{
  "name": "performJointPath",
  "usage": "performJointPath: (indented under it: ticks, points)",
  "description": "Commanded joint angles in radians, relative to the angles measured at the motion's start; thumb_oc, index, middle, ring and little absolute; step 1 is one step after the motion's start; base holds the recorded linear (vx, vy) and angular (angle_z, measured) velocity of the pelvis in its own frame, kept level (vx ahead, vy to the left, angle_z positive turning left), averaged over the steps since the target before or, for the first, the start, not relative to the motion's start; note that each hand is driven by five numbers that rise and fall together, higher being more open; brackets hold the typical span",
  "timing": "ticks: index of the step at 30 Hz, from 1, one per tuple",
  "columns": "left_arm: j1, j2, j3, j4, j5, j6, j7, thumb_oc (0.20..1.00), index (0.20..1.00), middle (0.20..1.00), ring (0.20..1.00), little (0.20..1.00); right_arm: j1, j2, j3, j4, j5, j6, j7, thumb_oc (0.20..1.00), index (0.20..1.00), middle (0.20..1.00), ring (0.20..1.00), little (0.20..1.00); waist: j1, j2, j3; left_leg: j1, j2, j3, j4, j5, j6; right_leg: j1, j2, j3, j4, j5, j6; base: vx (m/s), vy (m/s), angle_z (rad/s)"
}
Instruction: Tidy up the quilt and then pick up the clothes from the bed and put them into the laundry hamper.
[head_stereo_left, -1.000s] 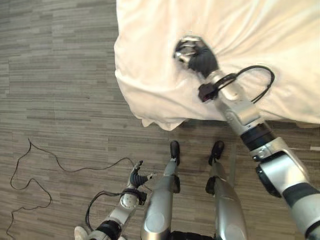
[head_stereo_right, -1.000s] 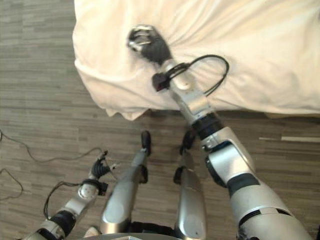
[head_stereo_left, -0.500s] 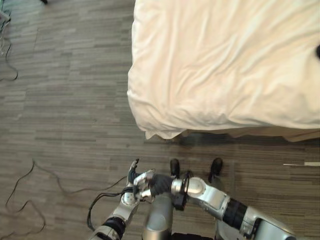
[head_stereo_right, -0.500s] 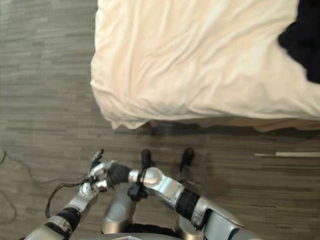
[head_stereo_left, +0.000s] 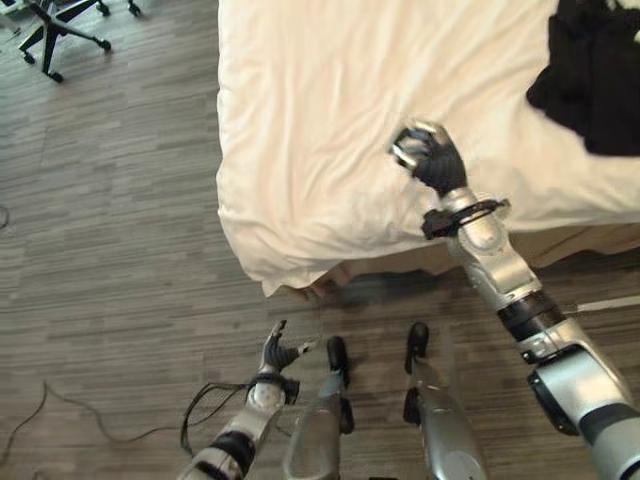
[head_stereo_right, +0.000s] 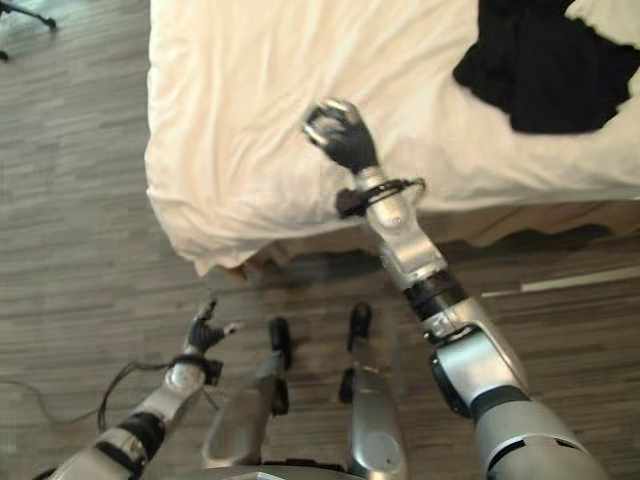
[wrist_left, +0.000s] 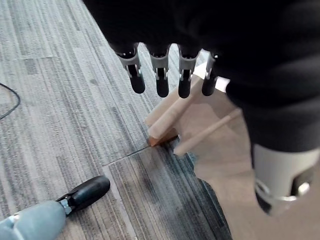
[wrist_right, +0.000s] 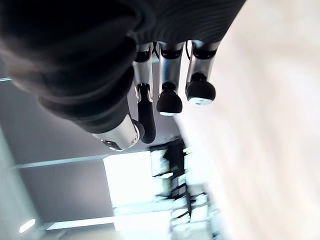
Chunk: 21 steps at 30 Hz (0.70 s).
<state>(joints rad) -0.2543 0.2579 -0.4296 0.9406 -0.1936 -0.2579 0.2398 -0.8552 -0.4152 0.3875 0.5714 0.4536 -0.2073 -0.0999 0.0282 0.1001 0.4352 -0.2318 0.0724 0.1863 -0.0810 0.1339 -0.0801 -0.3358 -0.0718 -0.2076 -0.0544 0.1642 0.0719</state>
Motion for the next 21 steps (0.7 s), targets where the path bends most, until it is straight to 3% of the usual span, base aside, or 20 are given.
performJointPath:
  ticks: [1, 4, 8, 12, 13, 16, 17, 19, 21]
  points:
    - [-0.054, 0.020, -0.028, -0.008, -0.016, -0.044, 0.014, 1.000, 1.000, 1.000, 1.000, 1.000, -0.115, -0.039, -0.057, -0.006, 0.083, -0.042, 0.013, 0.200, 0.200, 0.200, 0.200, 0.200, 0.003, -0.006, 0.085, -0.025, -0.092, 0.009, 0.119, -0.122, 0.035, 0.028, -0.043, 0.013, 0.154, -0.174, 0.003, -0.06, 0.090, -0.47]
    - [-0.058, 0.029, -0.021, -0.039, -0.038, -0.054, 0.018, 1.000, 1.000, 1.000, 1.000, 1.000, -0.046, -0.162, -0.130, 0.137, 0.110, -0.043, 0.038, 0.200, 0.200, 0.200, 0.200, 0.200, -0.023, 0.003, 0.085, -0.068, -0.109, 0.011, 0.185, -0.152, 0.043, -0.018, -0.041, 0.043, 0.209, -0.202, -0.011, -0.03, 0.151, -0.40]
    - [-0.038, 0.061, 0.022, -0.061, -0.045, -0.054, 0.018, 1.000, 1.000, 1.000, 1.000, 1.000, 0.234, -0.259, -0.276, 0.154, 0.197, -0.079, 0.037, 0.200, 0.200, 0.200, 0.200, 0.200, -0.080, -0.033, 0.085, -0.060, -0.106, 0.023, 0.235, -0.191, 0.057, -0.001, -0.028, 0.088, 0.222, -0.207, -0.018, 0.00, 0.045, -0.04]
    - [0.006, 0.073, 0.068, -0.060, 0.034, -0.039, 0.007, 1.000, 1.000, 1.000, 1.000, 1.000, 0.588, -0.194, -0.399, 0.149, 0.227, -0.099, 0.048, 0.200, 0.200, 0.200, 0.200, 0.200, -0.140, -0.089, 0.085, 0.052, -0.082, 0.044, 0.221, -0.216, 0.067, 0.114, -0.011, 0.126, 0.171, -0.187, -0.013, 0.06, 0.013, -0.07]
    - [0.007, 0.073, 0.070, -0.059, 0.036, -0.036, 0.006, 1.000, 1.000, 1.000, 1.000, 1.000, 0.603, -0.190, -0.403, 0.150, 0.227, -0.103, 0.054, 0.200, 0.200, 0.200, 0.200, 0.200, -0.141, -0.092, 0.085, 0.057, -0.081, 0.046, 0.218, -0.213, 0.067, 0.118, -0.011, 0.128, 0.167, -0.183, -0.013, 0.15, 0.020, -0.28]
    - [0.041, 0.055, 0.075, -0.018, 0.098, 0.056, -0.083, 1.000, 1.000, 1.000, 1.000, 1.000, 0.785, -0.117, -0.433, 0.177, 0.211, -0.070, 0.111, 0.200, 0.200, 0.200, 0.200, 0.200, -0.179, -0.129, 0.022, 0.139, -0.056, 0.070, 0.174, -0.208, 0.063, 0.181, -0.007, 0.157, 0.130, -0.154, 0.006, 0.20, 0.001, -0.37]
    - [0.059, 0.036, 0.067, 0.019, 0.056, 0.163, -0.190, 1.000, 1.000, 1.000, 1.000, 1.000, 0.852, -0.075, -0.419, 0.191, 0.202, -0.037, 0.153, 1.000, 1.000, 1.000, 1.000, 1.000, -0.200, -0.140, -0.019, 0.179, -0.040, 0.086, 0.142, -0.197, 0.059, 0.206, -0.007, 0.169, 0.117, -0.142, 0.016, 0.29, -0.065, -0.28]
    - [0.082, 0.007, 0.054, 0.103, 0.068, 0.218, -0.250, 1.000, 1.000, 1.000, 1.000, 1.000, 0.913, -0.006, -0.384, 0.221, 0.177, -0.014, 0.184, 1.000, 1.000, 1.000, 1.000, 1.000, -0.230, -0.152, -0.079, 0.233, -0.021, 0.109, 0.101, -0.188, 0.056, 0.241, -0.006, 0.187, 0.101, -0.132, 0.028, 0.28, -0.111, -0.16]
    - [0.088, -0.006, 0.049, 0.151, 0.117, 0.233, -0.251, 1.000, 1.000, 1.000, 1.000, 1.000, 0.932, 0.026, -0.363, 0.255, 0.174, -0.001, 0.208, 1.000, 1.000, 1.000, 1.000, 1.000, -0.243, -0.160, -0.114, 0.270, -0.011, 0.130, 0.086, -0.188, 0.056, 0.262, -0.004, 0.177, 0.106, -0.135, 0.034, 0.22, -0.118, -0.08]
